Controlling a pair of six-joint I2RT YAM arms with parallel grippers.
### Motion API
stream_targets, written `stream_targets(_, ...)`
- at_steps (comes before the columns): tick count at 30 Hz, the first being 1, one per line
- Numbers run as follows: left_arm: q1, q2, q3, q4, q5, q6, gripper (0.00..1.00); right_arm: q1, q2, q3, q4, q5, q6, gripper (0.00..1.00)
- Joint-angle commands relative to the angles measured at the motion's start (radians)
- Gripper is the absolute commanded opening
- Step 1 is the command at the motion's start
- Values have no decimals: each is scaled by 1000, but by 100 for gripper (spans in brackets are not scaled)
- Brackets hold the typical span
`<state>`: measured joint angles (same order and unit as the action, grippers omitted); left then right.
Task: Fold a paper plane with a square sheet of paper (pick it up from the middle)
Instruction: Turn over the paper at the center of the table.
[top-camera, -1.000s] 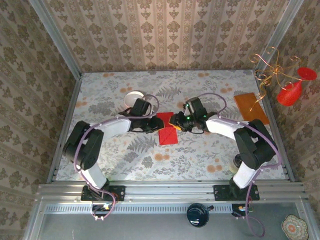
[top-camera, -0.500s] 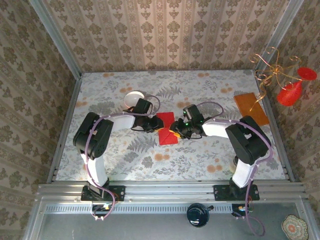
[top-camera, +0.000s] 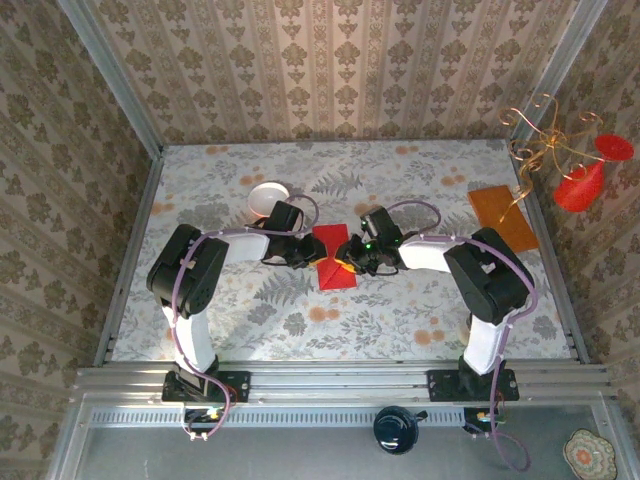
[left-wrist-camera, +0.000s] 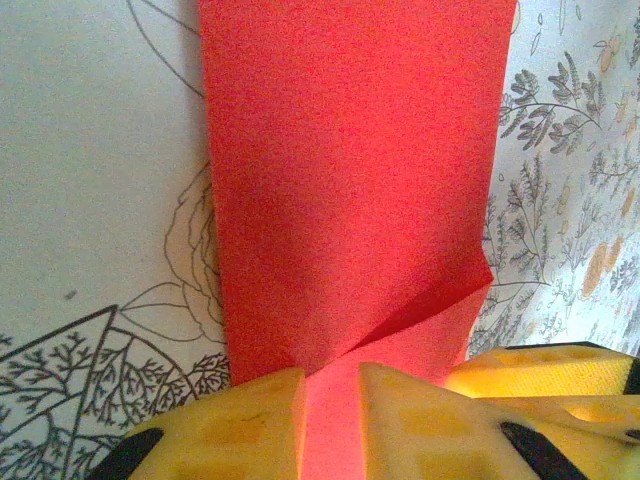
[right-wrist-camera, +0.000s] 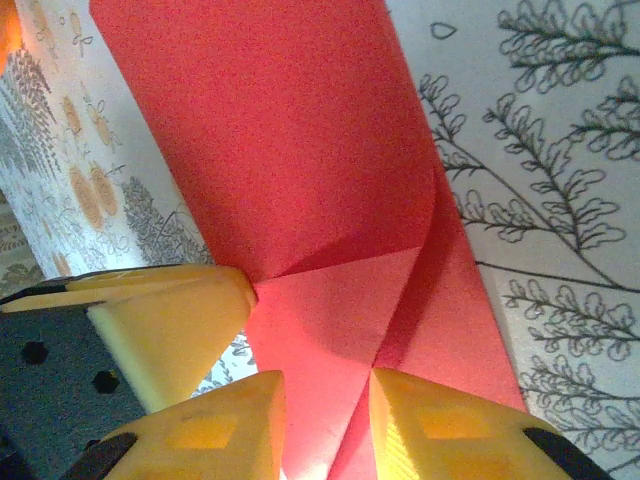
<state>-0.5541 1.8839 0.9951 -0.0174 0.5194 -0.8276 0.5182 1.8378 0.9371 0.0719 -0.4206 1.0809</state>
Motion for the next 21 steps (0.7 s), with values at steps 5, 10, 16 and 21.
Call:
stream_targets(5, 8, 25, -24, -9, -13, -16, 23, 14, 24, 28, -19, 25, 6, 30)
stream_targets(10, 10, 18, -24, -12, -19, -16, 23, 14, -9, 8, -43, 73, 21, 30)
stream_targets(16, 10, 17, -22, -15, -17, -16, 23, 13, -5, -2, -23, 74, 33, 29)
stream_targets(21, 11, 14, -19, -15, -12, -16, 23, 22, 48, 14, 70, -10, 56, 23)
